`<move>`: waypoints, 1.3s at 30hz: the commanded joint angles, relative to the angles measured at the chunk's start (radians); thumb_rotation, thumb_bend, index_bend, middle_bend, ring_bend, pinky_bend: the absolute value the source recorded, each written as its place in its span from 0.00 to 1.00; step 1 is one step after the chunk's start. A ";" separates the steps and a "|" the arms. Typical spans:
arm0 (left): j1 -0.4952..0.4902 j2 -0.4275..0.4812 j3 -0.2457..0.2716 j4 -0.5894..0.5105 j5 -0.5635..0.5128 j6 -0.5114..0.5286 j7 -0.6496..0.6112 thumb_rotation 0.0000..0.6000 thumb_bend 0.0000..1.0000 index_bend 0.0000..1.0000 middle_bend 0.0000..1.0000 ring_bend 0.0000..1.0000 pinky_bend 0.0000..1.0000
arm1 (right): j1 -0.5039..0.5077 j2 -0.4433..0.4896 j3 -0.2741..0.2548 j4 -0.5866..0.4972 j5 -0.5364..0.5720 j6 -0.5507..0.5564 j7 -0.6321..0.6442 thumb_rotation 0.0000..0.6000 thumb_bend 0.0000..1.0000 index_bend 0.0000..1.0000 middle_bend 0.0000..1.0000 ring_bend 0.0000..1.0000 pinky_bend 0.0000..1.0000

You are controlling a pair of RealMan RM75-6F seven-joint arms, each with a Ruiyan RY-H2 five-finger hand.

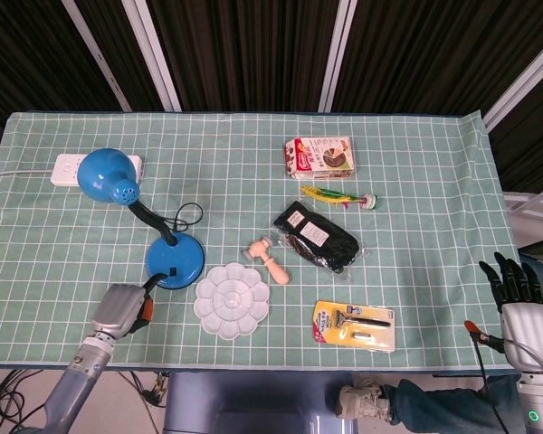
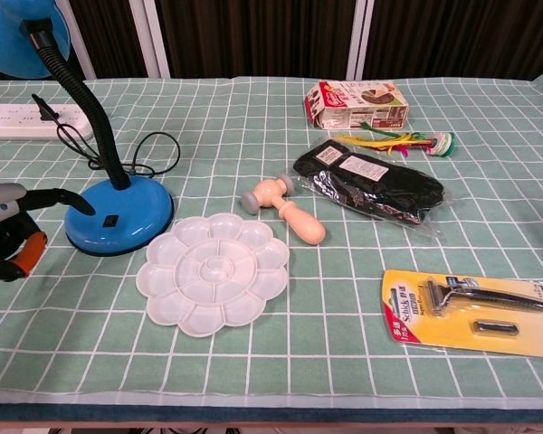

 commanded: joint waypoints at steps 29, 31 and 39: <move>-0.061 -0.071 -0.003 0.053 -0.116 0.007 0.085 1.00 0.76 0.22 0.80 0.79 0.77 | -0.001 0.000 0.002 -0.001 0.010 -0.006 -0.004 1.00 0.17 0.12 0.03 0.02 0.00; -0.065 -0.072 -0.003 0.054 -0.122 0.006 0.086 1.00 0.76 0.22 0.80 0.79 0.77 | -0.001 0.000 0.002 -0.002 0.009 -0.005 -0.005 1.00 0.17 0.12 0.03 0.02 0.00; -0.072 -0.070 0.006 0.049 -0.123 0.011 0.089 1.00 0.76 0.26 0.80 0.79 0.77 | -0.001 -0.001 0.003 -0.002 0.010 -0.005 -0.004 1.00 0.17 0.12 0.03 0.02 0.00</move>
